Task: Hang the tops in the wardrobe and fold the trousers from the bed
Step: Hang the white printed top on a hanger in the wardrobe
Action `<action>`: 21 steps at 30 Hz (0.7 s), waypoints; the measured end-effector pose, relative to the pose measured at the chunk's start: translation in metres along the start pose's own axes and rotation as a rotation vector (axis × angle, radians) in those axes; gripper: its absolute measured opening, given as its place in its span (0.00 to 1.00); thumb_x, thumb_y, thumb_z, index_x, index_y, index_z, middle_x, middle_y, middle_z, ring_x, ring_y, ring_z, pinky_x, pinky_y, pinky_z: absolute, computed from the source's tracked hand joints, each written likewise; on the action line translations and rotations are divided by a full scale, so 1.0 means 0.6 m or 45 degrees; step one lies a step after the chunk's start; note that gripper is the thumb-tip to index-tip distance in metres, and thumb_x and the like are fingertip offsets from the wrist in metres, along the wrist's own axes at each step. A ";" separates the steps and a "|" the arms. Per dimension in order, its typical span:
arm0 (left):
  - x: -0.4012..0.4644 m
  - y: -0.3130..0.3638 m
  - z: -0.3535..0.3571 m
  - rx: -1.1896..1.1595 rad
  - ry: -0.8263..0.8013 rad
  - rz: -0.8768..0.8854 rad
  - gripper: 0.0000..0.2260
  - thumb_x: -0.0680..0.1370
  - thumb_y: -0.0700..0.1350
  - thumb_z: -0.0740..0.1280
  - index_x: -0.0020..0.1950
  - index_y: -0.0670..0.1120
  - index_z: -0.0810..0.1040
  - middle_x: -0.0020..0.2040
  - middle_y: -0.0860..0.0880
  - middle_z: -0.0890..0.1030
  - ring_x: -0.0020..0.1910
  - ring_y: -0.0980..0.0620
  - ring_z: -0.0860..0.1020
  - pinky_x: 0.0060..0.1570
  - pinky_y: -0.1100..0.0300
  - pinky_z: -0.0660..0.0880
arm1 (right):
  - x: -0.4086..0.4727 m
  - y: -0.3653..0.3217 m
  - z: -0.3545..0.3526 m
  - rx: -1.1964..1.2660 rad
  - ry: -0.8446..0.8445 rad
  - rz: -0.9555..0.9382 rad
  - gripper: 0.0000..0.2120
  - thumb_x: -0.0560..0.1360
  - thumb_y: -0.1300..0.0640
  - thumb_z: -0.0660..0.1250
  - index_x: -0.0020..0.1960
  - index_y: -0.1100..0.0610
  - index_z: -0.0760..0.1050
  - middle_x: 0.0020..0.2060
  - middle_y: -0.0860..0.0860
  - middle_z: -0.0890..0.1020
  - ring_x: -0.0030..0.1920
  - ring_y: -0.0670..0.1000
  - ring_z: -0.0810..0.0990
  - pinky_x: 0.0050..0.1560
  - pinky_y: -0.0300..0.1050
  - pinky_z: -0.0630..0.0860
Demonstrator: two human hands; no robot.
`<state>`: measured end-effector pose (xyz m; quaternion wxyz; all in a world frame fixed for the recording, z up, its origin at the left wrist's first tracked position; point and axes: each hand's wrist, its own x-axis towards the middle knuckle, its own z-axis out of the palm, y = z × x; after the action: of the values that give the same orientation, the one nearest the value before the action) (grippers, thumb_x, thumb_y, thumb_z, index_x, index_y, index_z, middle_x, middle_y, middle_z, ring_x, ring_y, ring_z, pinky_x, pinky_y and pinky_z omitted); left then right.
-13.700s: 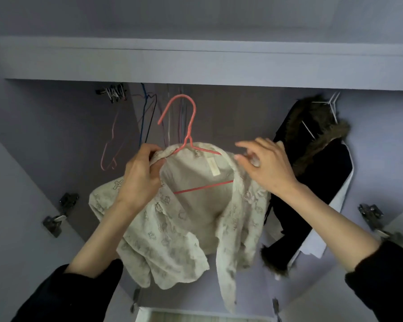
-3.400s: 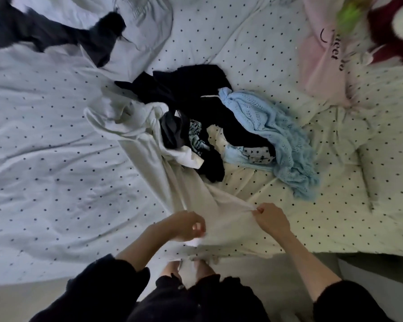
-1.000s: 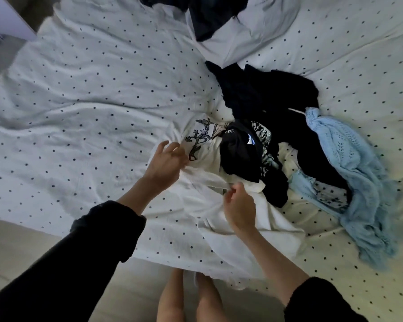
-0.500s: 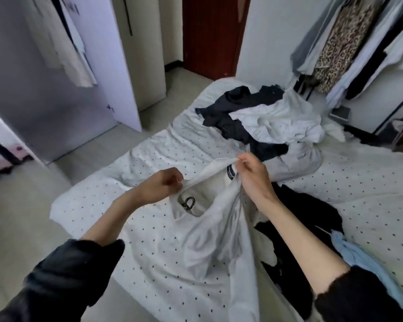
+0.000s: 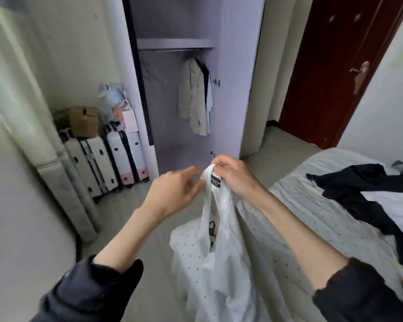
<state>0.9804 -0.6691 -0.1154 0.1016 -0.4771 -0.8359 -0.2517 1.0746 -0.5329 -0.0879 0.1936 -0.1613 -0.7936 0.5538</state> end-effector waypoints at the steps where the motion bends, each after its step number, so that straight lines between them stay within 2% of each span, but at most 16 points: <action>1: 0.009 -0.028 -0.023 -0.039 0.037 -0.004 0.11 0.77 0.57 0.62 0.54 0.55 0.76 0.39 0.59 0.76 0.41 0.53 0.77 0.40 0.59 0.71 | 0.022 -0.013 0.029 0.024 -0.032 -0.014 0.10 0.76 0.67 0.59 0.42 0.55 0.72 0.34 0.47 0.74 0.36 0.43 0.71 0.36 0.31 0.66; 5: 0.030 -0.134 -0.065 -0.343 -0.149 -0.113 0.18 0.72 0.59 0.69 0.57 0.51 0.75 0.45 0.56 0.80 0.44 0.56 0.77 0.48 0.58 0.75 | 0.115 -0.068 0.106 0.125 -0.075 -0.113 0.12 0.76 0.67 0.59 0.39 0.54 0.71 0.34 0.46 0.73 0.36 0.42 0.70 0.37 0.30 0.66; 7: 0.040 -0.174 -0.064 -0.379 -0.069 -0.172 0.17 0.71 0.58 0.70 0.53 0.49 0.74 0.44 0.54 0.80 0.44 0.58 0.78 0.45 0.61 0.75 | 0.164 -0.089 0.130 0.143 -0.121 -0.141 0.11 0.76 0.67 0.59 0.38 0.54 0.71 0.34 0.47 0.72 0.37 0.44 0.70 0.38 0.34 0.66; 10: 0.078 -0.237 -0.070 -0.376 0.157 -0.241 0.06 0.75 0.50 0.68 0.41 0.53 0.72 0.35 0.58 0.79 0.35 0.64 0.76 0.37 0.68 0.70 | 0.244 -0.098 0.170 0.130 -0.196 -0.149 0.12 0.76 0.67 0.59 0.38 0.54 0.71 0.34 0.47 0.72 0.37 0.44 0.70 0.37 0.33 0.66; 12: 0.105 -0.272 -0.082 -0.365 0.163 -0.243 0.10 0.75 0.46 0.67 0.37 0.55 0.70 0.29 0.61 0.76 0.30 0.67 0.74 0.33 0.73 0.67 | 0.294 -0.093 0.190 0.140 -0.226 -0.145 0.12 0.76 0.66 0.59 0.38 0.53 0.71 0.34 0.47 0.73 0.37 0.43 0.70 0.36 0.32 0.66; 15: 0.162 -0.342 -0.099 -0.423 0.060 -0.275 0.06 0.77 0.42 0.65 0.40 0.49 0.74 0.33 0.58 0.77 0.31 0.63 0.74 0.34 0.72 0.67 | 0.394 -0.079 0.222 0.145 -0.226 -0.147 0.11 0.77 0.65 0.59 0.38 0.53 0.71 0.34 0.46 0.73 0.38 0.44 0.70 0.39 0.35 0.66; 18: 0.222 -0.413 -0.120 -0.540 0.122 -0.365 0.05 0.79 0.42 0.61 0.46 0.44 0.74 0.37 0.52 0.76 0.35 0.56 0.73 0.39 0.65 0.68 | 0.489 -0.058 0.248 0.045 -0.232 -0.161 0.08 0.79 0.59 0.58 0.43 0.52 0.72 0.39 0.47 0.74 0.42 0.45 0.70 0.41 0.36 0.65; 19: 0.259 -0.445 -0.130 -0.567 0.138 -0.382 0.05 0.80 0.42 0.61 0.46 0.44 0.74 0.37 0.52 0.76 0.35 0.56 0.73 0.40 0.64 0.68 | 0.536 -0.049 0.260 0.016 -0.245 -0.177 0.06 0.80 0.57 0.58 0.45 0.53 0.71 0.41 0.48 0.74 0.43 0.45 0.71 0.41 0.36 0.66; 21: 0.292 -0.476 -0.142 -0.568 0.153 -0.364 0.05 0.80 0.43 0.62 0.44 0.47 0.74 0.37 0.54 0.76 0.34 0.60 0.73 0.38 0.69 0.69 | 0.570 -0.026 0.276 -0.020 -0.226 -0.243 0.05 0.80 0.56 0.60 0.44 0.53 0.69 0.39 0.50 0.75 0.41 0.46 0.71 0.41 0.40 0.66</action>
<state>0.6403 -0.7017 -0.0630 0.0066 -0.3489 -0.8111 -0.4694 0.6950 -0.5124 -0.0806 0.1732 -0.0369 -0.8237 0.5387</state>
